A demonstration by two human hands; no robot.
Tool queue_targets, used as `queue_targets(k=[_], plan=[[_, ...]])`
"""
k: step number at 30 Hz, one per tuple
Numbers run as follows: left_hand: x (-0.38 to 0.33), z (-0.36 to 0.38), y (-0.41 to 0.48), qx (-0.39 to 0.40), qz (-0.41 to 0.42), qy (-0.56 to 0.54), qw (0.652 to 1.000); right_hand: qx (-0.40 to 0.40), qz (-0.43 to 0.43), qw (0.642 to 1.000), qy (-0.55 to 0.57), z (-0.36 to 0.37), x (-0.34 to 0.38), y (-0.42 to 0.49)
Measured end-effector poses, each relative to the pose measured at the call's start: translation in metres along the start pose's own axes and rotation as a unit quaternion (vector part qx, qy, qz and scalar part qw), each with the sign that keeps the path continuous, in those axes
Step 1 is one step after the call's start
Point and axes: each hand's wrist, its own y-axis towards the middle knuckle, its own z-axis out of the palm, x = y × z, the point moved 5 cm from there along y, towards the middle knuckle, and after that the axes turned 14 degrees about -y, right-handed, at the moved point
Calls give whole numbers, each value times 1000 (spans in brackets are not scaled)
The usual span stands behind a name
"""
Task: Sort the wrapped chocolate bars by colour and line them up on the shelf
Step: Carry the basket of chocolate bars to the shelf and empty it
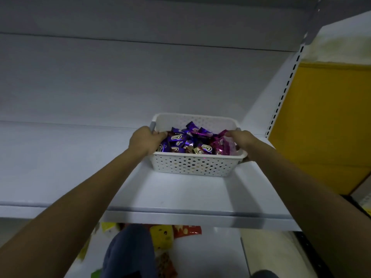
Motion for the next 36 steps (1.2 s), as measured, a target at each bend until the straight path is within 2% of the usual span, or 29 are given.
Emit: queue_targets(k=[1, 4, 7, 9, 11, 14, 18, 25, 30, 34, 36], plan=[[1, -4, 2, -8, 16, 12, 1000, -4, -1, 1000, 19, 4, 1, -3], [4, -21, 7, -64, 75, 45, 994, -93, -27, 994, 42, 15, 11, -3], [3, -41, 3, -166, 217, 65, 960, -127, -62, 989, 39, 31, 28, -2], [2, -40, -2, -155, 309, 113, 932, -138, -81, 986, 43, 43, 38, 0], [12, -28, -5, -97, 338, 161, 922, -155, -95, 983, 39, 57, 50, 2], [38, -16, -4, -52, 288, 183, 939, -184, -118, 975, 34, 80, 67, 4], [69, -23, 8, -72, 230, 173, 955, -222, -152, 962, 36, 105, 81, 8], [88, -25, 27, -58, 162, 28, 985, -290, -233, 923, 99, 132, 91, 11], [89, -27, 31, -36, 121, 30, 992, -261, -237, 925, 141, 151, 89, 23], [93, -23, 34, -15, 112, 80, 990, -214, -276, 933, 84, 148, 85, 29], [93, -23, 34, -15, 95, 82, 992, -184, -260, 946, 59, 141, 84, 30]])
